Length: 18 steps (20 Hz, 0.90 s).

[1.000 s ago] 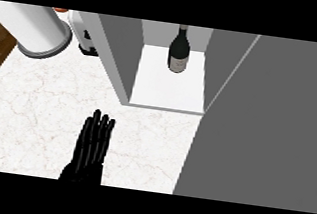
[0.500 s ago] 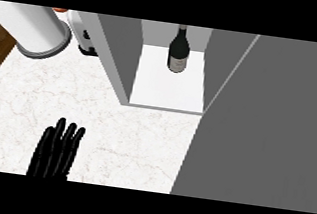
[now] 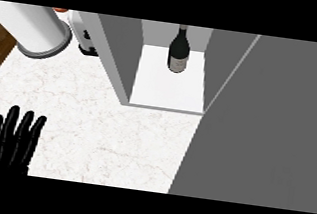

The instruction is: Pick up the wine, place it into the cabinet and close the cabinet

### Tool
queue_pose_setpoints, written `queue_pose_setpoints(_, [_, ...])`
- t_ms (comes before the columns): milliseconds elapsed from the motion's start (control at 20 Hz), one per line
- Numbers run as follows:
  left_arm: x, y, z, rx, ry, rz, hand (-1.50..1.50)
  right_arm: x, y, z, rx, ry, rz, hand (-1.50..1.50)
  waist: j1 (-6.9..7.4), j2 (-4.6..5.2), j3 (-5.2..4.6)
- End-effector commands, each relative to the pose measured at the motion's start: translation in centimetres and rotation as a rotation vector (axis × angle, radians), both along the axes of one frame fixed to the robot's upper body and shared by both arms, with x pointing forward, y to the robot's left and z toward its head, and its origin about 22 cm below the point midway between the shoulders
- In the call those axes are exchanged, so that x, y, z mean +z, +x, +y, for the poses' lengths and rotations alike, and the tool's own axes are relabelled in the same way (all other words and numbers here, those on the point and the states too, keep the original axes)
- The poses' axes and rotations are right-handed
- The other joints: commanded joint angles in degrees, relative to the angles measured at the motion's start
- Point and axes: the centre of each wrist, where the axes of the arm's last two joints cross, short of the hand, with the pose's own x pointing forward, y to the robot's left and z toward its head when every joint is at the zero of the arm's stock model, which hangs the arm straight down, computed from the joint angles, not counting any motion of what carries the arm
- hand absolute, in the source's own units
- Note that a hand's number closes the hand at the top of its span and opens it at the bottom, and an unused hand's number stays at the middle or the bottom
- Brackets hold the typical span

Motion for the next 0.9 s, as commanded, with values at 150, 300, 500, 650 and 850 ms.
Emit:
queue_pose_setpoints(150, [1.6, -0.2, 5.3, 0.038, 0.011, -0.009, -1.5, 1.9, -3.8, 1.4, 0.223, 0.029, -0.08, 1.5, 0.19, -0.34, -0.06])
queue_pose_setpoints(300, [1.6, -0.3, 6.1, 0.031, 0.016, 0.014, -1.5, 2.6, -4.1, 2.4, 0.241, 0.025, -0.08, 1.5, 0.2, -0.16, -0.05])
queue_pose_setpoints(500, [1.4, 0.7, 9.0, 0.071, 0.03, 0.007, -1.5, 2.3, -5.2, 3.8, 0.258, 0.044, -0.075, 1.5, -0.47, -0.26, -0.06])
queue_pose_setpoints(650, [1.9, 0.3, 8.6, 0.046, 0.023, 0.011, -1.5, 1.8, -5.0, 6.5, 0.266, 0.049, -0.059, 1.5, -0.04, -0.32, -0.14])
queue_pose_setpoints(850, [2.0, 0.1, 9.6, 0.04, 0.032, 0.018, -1.5, 1.8, -4.9, 7.0, 0.26, 0.067, -0.083, 1.5, 0.22, -0.42, -0.19])
